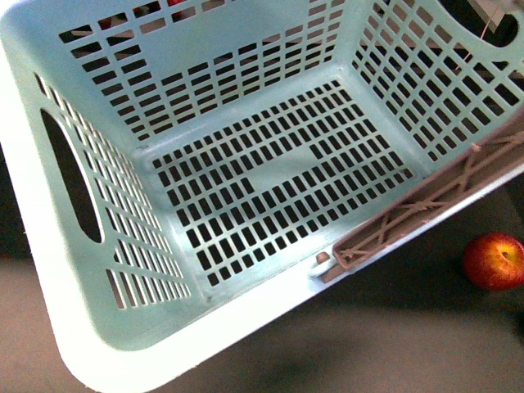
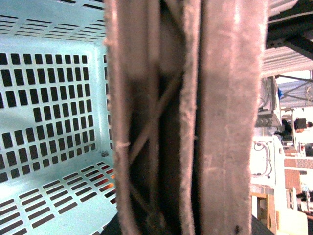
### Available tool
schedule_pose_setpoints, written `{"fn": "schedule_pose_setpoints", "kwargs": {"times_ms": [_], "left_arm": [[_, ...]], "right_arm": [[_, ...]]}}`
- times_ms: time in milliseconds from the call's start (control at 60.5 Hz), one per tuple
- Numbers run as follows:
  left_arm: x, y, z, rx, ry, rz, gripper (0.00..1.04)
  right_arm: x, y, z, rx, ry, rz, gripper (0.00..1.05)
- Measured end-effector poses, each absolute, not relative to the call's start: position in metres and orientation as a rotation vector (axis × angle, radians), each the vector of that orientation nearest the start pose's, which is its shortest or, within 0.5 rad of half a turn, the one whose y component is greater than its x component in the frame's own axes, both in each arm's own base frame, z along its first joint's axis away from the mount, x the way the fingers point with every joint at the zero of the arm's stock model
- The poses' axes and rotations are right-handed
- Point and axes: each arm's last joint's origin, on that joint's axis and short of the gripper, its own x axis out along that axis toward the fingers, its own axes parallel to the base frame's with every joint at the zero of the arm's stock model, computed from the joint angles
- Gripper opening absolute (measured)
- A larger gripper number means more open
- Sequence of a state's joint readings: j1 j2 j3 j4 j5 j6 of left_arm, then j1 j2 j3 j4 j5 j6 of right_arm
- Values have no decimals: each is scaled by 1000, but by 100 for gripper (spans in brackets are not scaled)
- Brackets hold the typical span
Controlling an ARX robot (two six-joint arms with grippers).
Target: Pick apple with right arm and hold basket with left
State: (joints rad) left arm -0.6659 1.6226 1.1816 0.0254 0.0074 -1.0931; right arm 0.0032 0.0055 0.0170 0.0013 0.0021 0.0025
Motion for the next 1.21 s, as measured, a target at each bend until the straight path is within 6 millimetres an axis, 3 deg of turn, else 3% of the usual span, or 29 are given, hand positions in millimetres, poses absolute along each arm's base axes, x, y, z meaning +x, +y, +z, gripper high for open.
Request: {"fn": "schedule_pose_setpoints", "kwargs": {"times_ms": [529, 661, 760, 975, 1206], "left_arm": [[285, -238, 276, -855, 719, -403, 15], [285, -237, 276, -855, 718, -401, 15], [285, -238, 276, -855, 721, -406, 15], [286, -238, 275, -853, 719, -402, 15], [285, -238, 275, -853, 720, -402, 15]], "right_arm": [[97, 0, 169, 4, -10, 4, 96], [100, -3, 164, 100, 296, 56, 96], [108, -12, 158, 145, 378, 17, 96], [126, -37, 155, 130, 384, -64, 96], [159, -55, 123, -47, 504, -67, 96]]}}
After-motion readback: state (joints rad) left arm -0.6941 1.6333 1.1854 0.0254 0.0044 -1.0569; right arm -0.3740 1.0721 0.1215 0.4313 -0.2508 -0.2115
